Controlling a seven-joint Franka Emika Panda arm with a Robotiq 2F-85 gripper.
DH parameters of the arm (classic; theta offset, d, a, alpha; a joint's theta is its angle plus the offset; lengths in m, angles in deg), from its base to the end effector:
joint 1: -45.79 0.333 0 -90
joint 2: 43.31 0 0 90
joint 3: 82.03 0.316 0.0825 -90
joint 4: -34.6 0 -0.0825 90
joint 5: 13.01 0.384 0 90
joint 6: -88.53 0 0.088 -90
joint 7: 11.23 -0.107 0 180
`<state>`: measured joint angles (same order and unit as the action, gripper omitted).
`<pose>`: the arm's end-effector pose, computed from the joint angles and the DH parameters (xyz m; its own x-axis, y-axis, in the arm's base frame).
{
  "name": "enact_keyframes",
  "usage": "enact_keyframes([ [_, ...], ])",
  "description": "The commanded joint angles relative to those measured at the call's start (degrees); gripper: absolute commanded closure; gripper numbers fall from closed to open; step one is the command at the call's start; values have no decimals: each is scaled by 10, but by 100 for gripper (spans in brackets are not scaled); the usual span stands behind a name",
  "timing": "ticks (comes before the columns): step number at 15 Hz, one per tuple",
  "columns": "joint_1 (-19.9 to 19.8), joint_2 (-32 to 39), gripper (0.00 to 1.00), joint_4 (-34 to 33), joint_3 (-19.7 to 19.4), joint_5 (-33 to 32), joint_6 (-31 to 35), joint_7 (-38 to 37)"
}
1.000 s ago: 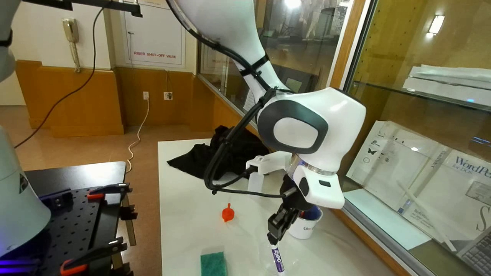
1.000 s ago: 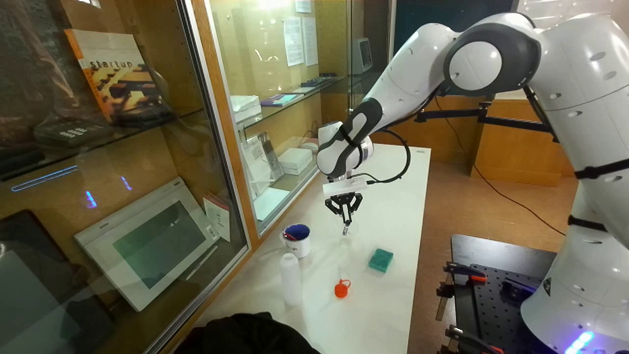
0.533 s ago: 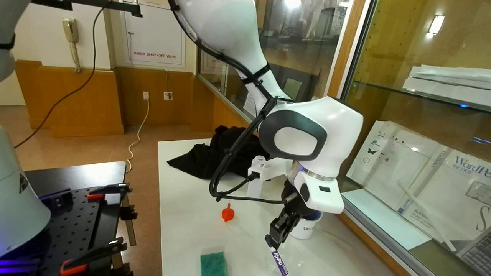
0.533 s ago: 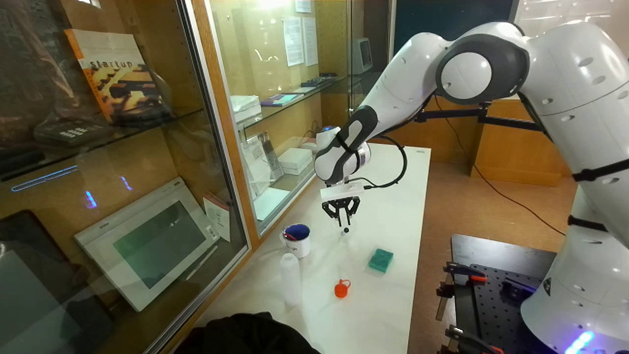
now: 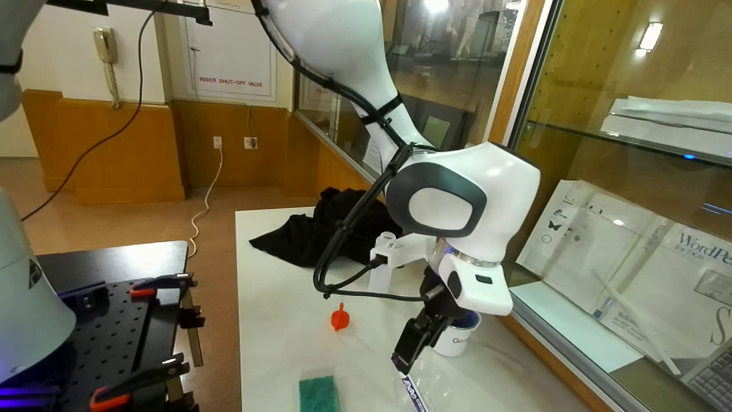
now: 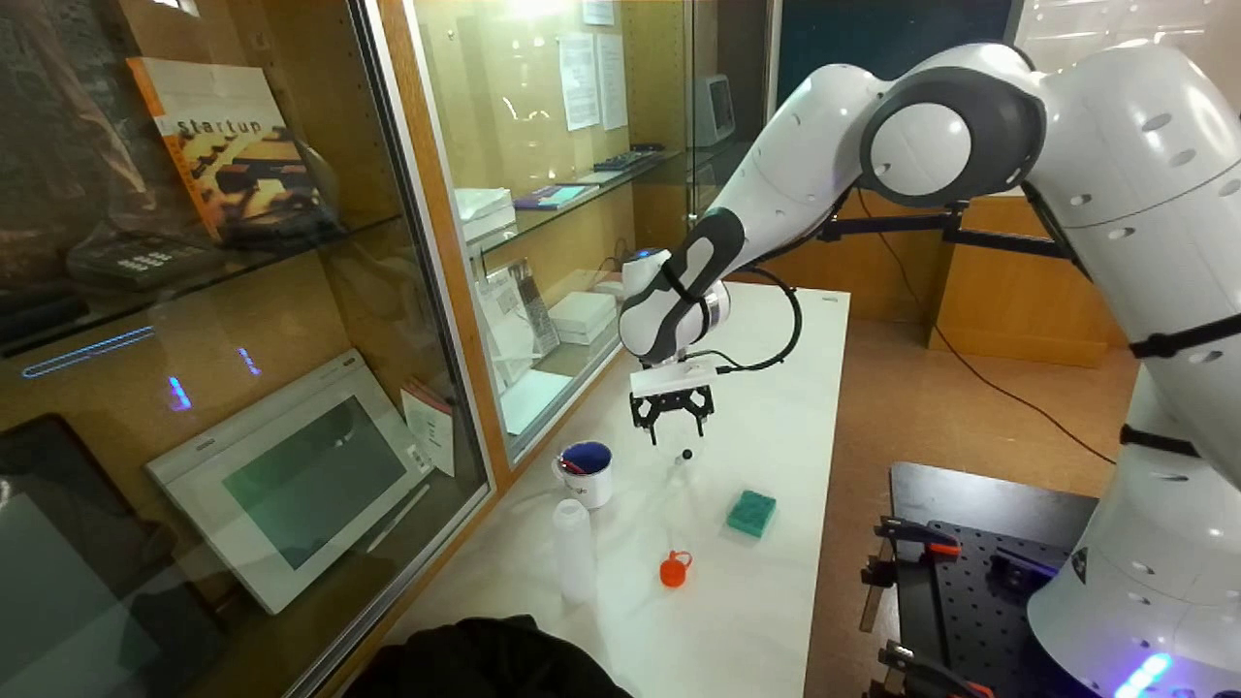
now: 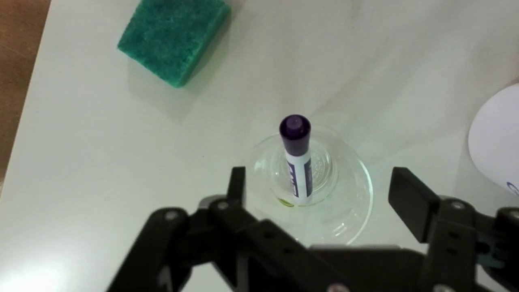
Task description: Remove the marker and pen from the white cup and put them in the plastic cup
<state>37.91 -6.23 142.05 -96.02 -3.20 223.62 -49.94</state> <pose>0.5767 -0.2243 0.1610 0.4026 -0.9119 -0.0792 -0.9044 -0.4097 0.1197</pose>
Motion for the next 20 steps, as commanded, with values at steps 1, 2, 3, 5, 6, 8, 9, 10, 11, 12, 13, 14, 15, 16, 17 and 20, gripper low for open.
enact_keyframes([
  [1, 1, -43, 0, 22, 7, 15, 9, 9],
  [2, -4, -52, 0, 22, 14, 22, 13, 24],
  [3, -6, -60, 0, 20, 20, 21, 18, 48],
  [5, -1, -73, 0, 10, 21, -2, 16, 95],
  [6, 0, -79, 0, 6, 23, -10, 11, 122],
  [8, -2, -86, 0, -11, 30, -22, -17, 174],
  [9, -2, -89, 0, -16, 33, -29, -29, 197],
  [10, -4, -91, 0, -20, 40, -33, -35, 224],
  [11, -6, -93, 0, -23, 46, -35, -45, 249],
  [12, -8, -94, 0, -25, 52, -37, -54, 275],
  [13, -8, -95, 0, -26, 57, -40, -63, 300],
  [14, -10, -96, 0, -25, 63, -40, -75, 326],
  [15, -10, -100, 0, -24, 67, -43, -91, 349],
  [16, -5, -84, 0, -27, 57, -34, -60, 309],
  [17, -5, -83, 0, -28, 59, -34, -62, 315],
  [20, -6, -81, 0, -28, 59, -34, -62, 314],
])
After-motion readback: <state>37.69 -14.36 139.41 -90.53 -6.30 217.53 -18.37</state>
